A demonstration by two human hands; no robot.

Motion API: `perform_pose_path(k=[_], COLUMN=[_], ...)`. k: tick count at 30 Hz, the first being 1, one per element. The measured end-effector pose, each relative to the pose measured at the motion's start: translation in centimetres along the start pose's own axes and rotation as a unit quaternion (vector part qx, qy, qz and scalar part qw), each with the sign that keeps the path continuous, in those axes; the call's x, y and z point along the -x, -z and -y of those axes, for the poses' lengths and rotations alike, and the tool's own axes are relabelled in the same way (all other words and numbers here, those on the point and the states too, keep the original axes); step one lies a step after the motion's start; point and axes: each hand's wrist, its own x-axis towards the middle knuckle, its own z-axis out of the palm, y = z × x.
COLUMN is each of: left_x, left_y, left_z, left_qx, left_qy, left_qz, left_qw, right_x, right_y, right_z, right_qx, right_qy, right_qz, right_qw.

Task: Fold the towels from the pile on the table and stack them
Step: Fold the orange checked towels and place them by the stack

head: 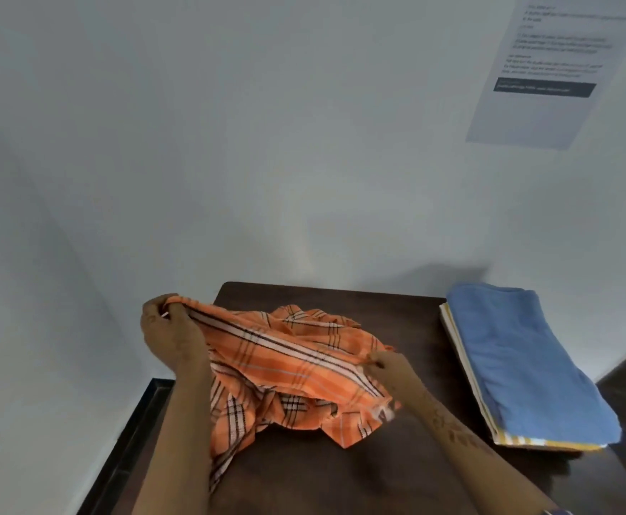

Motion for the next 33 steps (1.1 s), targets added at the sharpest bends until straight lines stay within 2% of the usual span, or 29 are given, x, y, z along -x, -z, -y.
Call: perform_pose_path(k=[3,6,8,11,13,15,17,19,20,22,26,28,29,31,33], left_x=[1.6,4.2,6.1,8.4,9.8,11.9,13.8,15.4,15.8,15.7,16.8,18.2,18.9,19.8,20.0], left_y=[-0.2,-1.0,-1.5,-2.4,-3.5,-4.8,-5.6,-6.2,-6.7,-7.2,-7.8,-8.0,-8.2,-8.7,-8.8], left_z=[1.4,1.2,0.1,-1.1,-1.9,-3.2,-4.5,-5.7,-6.1,-6.1,-3.7,-2.7,-2.4,-2.9,-4.6], left_qx=[-0.078,-0.137,-0.162,-0.16,-0.137,-0.103,-0.071,-0.078,-0.085,-0.124,-0.313,-0.374,-0.398,-0.408,-0.37], left_qy=[-0.002,-0.012,-0.029,-0.049,-0.063,-0.094,-0.142,-0.2,-0.228,-0.25,-0.287,-0.22,-0.187,-0.178,-0.19], left_qz=[0.072,0.128,0.146,0.191,0.248,0.328,0.43,0.508,0.518,0.49,0.293,0.258,0.264,0.245,0.183], left_qw=[0.994,0.982,0.976,0.967,0.957,0.934,0.889,0.834,0.82,0.825,0.856,0.863,0.858,0.861,0.891], right_x=[0.7,0.7,0.6,0.8,1.3,2.1,2.1,1.8,1.5,0.8,-0.4,-1.0,-1.2,-1.6,-1.9], right_y=[0.7,2.5,3.6,4.9,6.5,8.6,9.6,10.5,11.3,13.0,16.1,16.5,16.5,16.7,17.3], right_z=[0.4,1.3,1.1,0.8,1.6,2.7,3.9,4.1,3.9,3.3,2.4,2.4,2.3,1.9,1.4], right_qx=[-0.064,-0.066,-0.134,-0.241,-0.275,-0.288,-0.25,-0.184,-0.156,-0.131,-0.106,-0.088,-0.086,-0.095,-0.106], right_qy=[-0.016,-0.017,-0.04,-0.037,-0.005,0.038,0.094,0.144,0.149,0.135,0.131,0.125,0.116,0.098,0.094], right_qz=[-0.085,-0.113,-0.137,-0.152,-0.121,-0.027,0.05,0.046,0.024,-0.011,-0.049,-0.067,-0.075,-0.099,-0.128], right_qw=[0.994,0.991,0.981,0.958,0.954,0.957,0.962,0.971,0.976,0.982,0.984,0.986,0.987,0.986,0.982])
